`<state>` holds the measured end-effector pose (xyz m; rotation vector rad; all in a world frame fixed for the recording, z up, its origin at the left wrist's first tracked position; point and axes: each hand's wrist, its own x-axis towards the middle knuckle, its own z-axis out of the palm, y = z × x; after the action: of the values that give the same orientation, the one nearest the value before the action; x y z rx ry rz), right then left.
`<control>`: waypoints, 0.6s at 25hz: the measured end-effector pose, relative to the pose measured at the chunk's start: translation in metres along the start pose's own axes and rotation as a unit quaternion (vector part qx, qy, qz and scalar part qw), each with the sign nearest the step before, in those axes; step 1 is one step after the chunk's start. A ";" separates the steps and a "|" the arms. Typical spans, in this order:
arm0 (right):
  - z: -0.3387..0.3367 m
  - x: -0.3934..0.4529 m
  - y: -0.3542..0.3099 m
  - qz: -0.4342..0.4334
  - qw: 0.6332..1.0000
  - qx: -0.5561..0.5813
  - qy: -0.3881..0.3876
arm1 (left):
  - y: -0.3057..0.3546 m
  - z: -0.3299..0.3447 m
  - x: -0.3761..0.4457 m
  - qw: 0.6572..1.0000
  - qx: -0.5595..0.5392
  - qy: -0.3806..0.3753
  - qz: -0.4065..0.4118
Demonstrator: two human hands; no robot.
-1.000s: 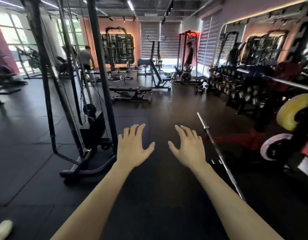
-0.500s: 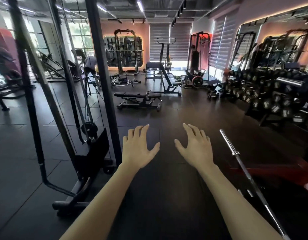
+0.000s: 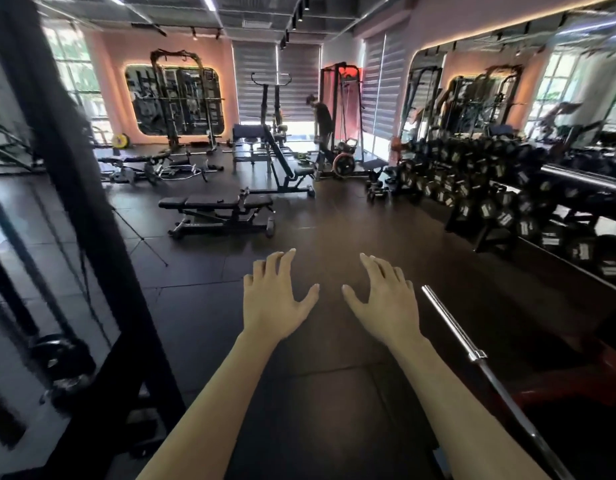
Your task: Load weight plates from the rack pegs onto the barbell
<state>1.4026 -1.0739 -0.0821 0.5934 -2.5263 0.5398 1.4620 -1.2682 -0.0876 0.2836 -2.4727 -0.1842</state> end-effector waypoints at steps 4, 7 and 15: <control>0.067 0.103 0.037 0.019 1.000 0.010 -0.010 | -0.014 0.083 0.100 1.000 -0.003 -0.004 0.004; 0.103 0.188 0.065 0.029 0.999 0.015 -0.011 | -0.013 0.130 0.179 1.000 -0.011 0.001 0.010; 0.202 0.380 0.141 0.045 0.999 0.008 0.004 | -0.020 0.279 0.378 0.999 -0.040 -0.016 0.025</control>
<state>0.9590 -1.1684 -0.0778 0.4858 -2.5531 0.5947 1.0015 -1.3632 -0.0921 0.1853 -2.4938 -0.2679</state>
